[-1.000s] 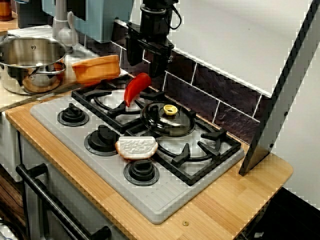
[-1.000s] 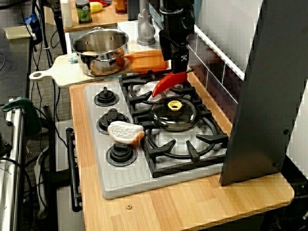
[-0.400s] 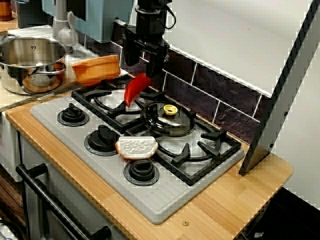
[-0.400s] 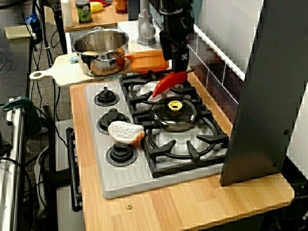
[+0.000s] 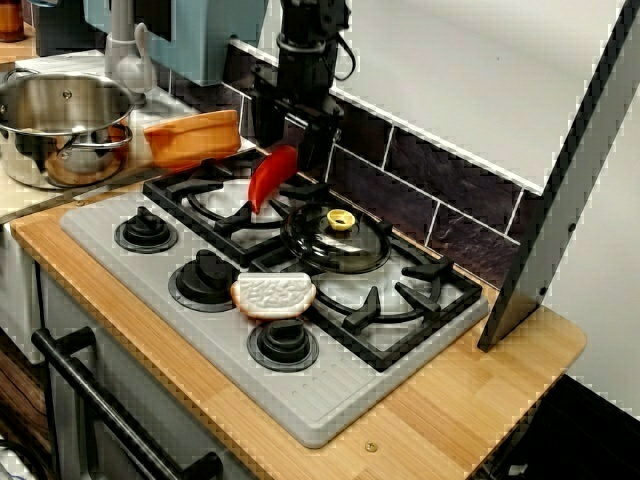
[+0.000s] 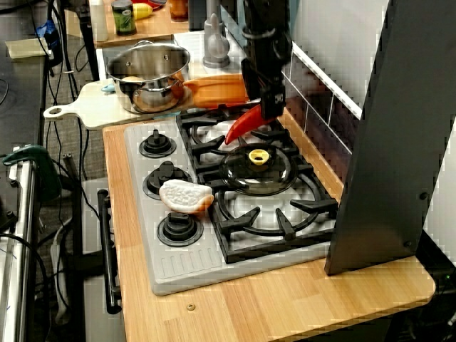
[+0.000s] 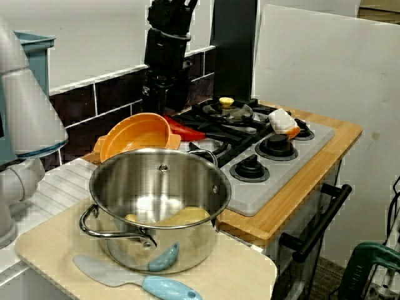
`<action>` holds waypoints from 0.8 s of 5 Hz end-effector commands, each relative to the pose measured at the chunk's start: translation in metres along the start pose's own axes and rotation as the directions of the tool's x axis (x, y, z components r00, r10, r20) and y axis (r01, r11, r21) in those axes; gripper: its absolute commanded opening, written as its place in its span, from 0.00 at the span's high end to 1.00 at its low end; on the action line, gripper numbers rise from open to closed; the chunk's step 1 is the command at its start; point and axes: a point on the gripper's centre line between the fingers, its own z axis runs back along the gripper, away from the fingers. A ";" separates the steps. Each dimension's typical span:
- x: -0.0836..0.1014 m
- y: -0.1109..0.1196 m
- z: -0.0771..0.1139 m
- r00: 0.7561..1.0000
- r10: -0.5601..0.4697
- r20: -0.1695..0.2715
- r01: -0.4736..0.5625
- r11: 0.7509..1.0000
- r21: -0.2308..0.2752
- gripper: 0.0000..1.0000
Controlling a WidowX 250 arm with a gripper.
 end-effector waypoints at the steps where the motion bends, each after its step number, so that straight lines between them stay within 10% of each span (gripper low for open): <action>1: 0.007 0.006 0.009 1.000 -0.016 0.025 0.015 0.999 0.028 0.00; 3: 0.005 0.004 -0.004 0.994 -0.072 -0.088 0.078 0.995 0.069 0.00; 4: 0.004 0.007 -0.006 0.992 -0.083 -0.100 0.089 0.994 0.062 1.00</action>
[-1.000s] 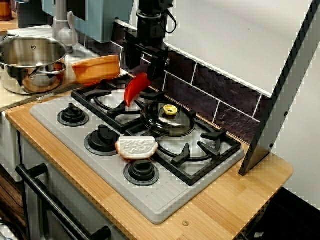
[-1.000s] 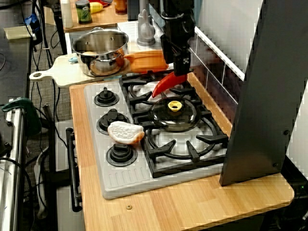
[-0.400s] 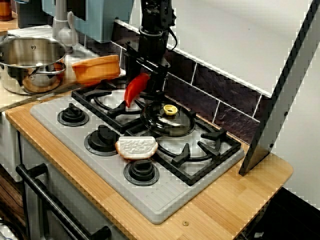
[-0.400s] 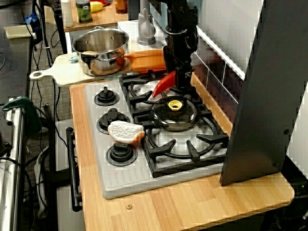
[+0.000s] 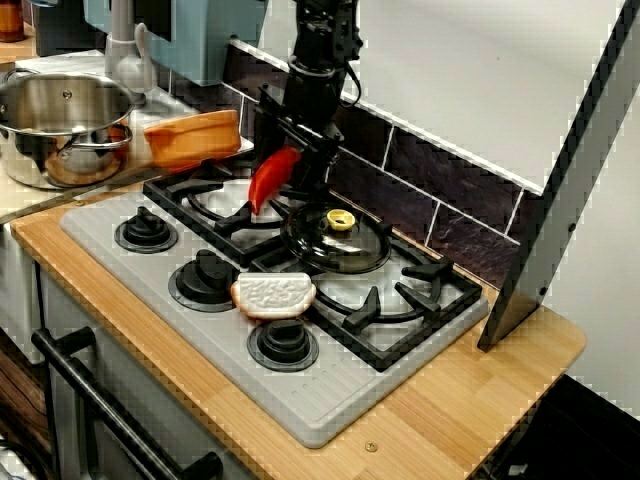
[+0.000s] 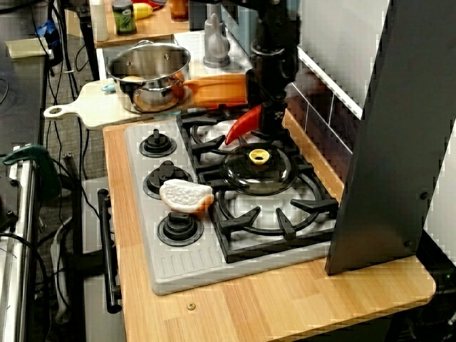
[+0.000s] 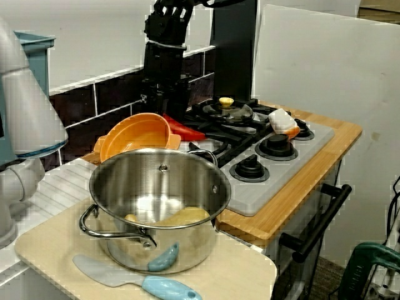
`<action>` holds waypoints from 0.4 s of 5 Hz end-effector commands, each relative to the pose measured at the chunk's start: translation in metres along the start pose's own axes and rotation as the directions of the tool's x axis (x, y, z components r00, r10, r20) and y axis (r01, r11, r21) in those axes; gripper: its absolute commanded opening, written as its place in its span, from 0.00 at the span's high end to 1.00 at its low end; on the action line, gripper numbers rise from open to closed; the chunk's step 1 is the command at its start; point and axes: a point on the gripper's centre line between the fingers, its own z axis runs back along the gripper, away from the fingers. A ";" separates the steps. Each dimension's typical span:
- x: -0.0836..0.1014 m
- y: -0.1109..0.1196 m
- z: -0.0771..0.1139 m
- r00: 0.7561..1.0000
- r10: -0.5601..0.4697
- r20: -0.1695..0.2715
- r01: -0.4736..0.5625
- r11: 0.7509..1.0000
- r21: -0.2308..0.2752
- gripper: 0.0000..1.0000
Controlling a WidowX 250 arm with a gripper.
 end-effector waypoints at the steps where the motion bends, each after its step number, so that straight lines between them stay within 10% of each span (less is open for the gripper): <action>1: 0.003 0.009 0.012 0.999 -0.022 0.025 0.022 1.000 0.000 1.00; 2: 0.000 0.009 0.015 0.999 -0.031 0.022 0.031 1.000 -0.003 1.00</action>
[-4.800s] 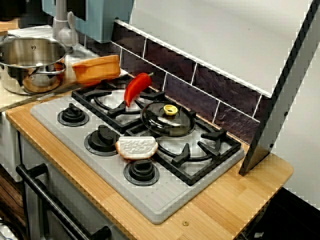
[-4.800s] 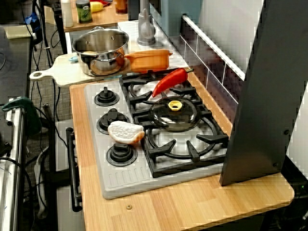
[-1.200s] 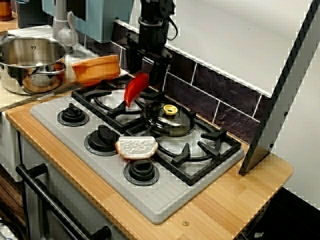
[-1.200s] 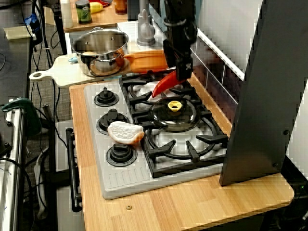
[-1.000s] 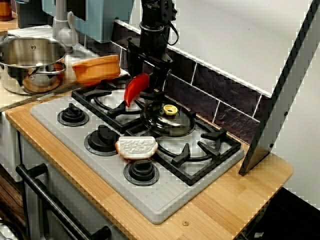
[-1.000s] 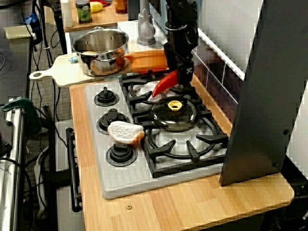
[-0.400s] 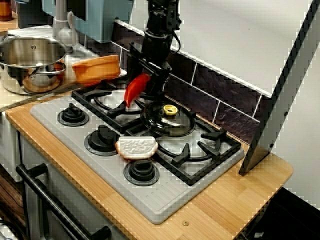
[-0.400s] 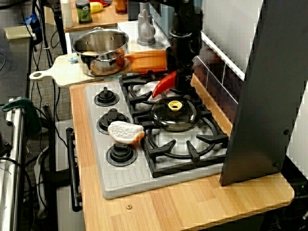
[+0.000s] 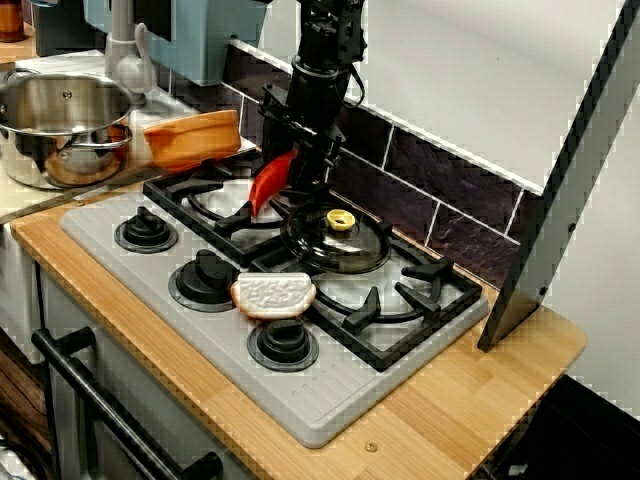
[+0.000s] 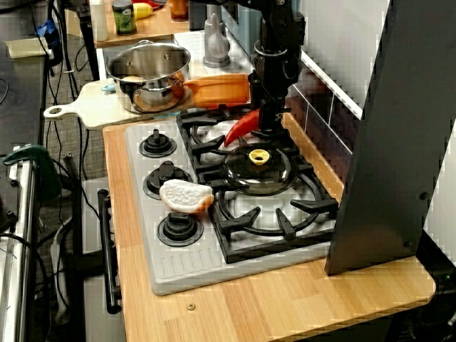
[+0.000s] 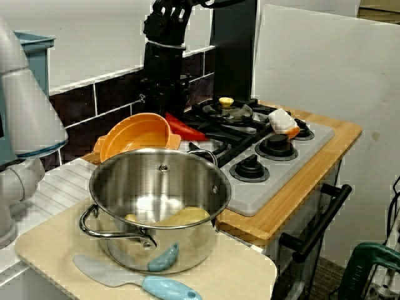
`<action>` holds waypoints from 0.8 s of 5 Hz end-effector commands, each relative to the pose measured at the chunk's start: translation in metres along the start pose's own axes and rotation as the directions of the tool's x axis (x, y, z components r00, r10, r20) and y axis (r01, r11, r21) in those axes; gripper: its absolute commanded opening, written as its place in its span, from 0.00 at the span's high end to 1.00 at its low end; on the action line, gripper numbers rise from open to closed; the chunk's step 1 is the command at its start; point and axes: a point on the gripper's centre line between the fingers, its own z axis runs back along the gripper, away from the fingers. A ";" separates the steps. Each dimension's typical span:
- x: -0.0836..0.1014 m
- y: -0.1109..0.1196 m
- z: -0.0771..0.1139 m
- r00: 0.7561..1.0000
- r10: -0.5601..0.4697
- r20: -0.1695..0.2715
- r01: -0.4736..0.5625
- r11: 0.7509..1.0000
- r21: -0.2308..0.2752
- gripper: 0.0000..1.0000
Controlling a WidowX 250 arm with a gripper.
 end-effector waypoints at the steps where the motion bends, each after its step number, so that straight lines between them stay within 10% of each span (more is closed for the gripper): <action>1: -0.002 0.014 0.029 1.000 -0.002 0.027 0.003 1.000 -0.019 1.00; 4: 0.005 0.042 0.076 0.996 0.056 -0.062 -0.067 0.980 -0.188 1.00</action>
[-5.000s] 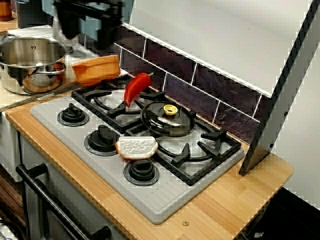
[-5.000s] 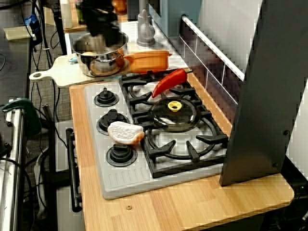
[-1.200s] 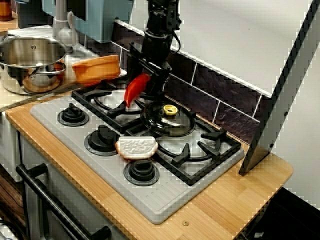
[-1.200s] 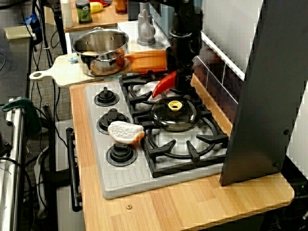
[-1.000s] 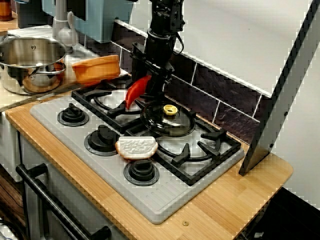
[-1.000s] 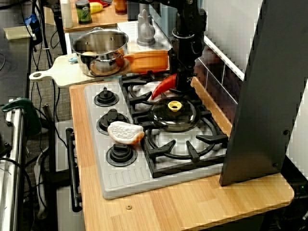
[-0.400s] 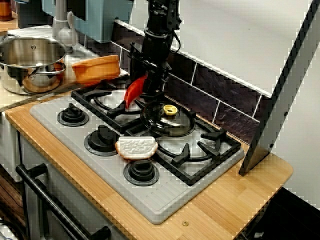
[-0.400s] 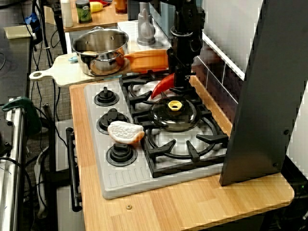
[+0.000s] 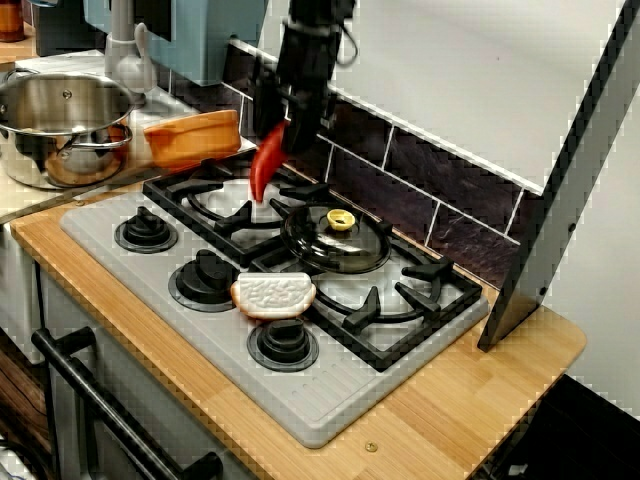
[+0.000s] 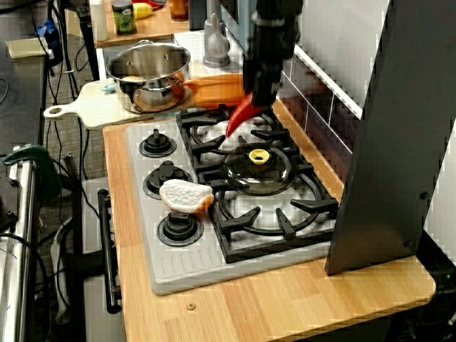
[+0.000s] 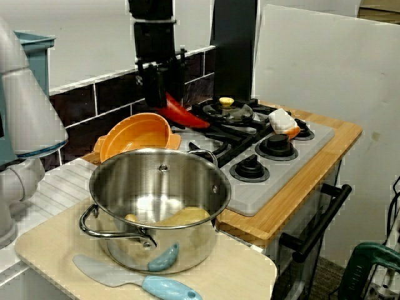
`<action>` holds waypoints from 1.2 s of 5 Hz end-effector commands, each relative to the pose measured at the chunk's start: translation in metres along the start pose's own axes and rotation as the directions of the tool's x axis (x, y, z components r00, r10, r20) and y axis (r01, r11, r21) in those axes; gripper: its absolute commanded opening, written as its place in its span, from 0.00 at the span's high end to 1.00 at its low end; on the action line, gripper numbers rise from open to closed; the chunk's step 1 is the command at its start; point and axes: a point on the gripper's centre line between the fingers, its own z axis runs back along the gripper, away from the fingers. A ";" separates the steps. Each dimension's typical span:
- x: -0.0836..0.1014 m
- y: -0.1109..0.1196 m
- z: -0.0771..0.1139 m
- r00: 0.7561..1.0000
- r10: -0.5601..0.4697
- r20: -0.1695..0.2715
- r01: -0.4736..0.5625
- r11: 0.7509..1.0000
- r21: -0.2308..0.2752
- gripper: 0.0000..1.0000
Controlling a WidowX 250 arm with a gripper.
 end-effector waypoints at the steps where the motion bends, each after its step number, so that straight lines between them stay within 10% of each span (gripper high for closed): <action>1: 0.004 0.025 0.052 1.000 0.007 0.020 -0.006 0.996 -0.089 1.00; 6: -0.057 0.073 0.095 0.987 0.136 0.089 -0.130 0.989 -0.067 1.00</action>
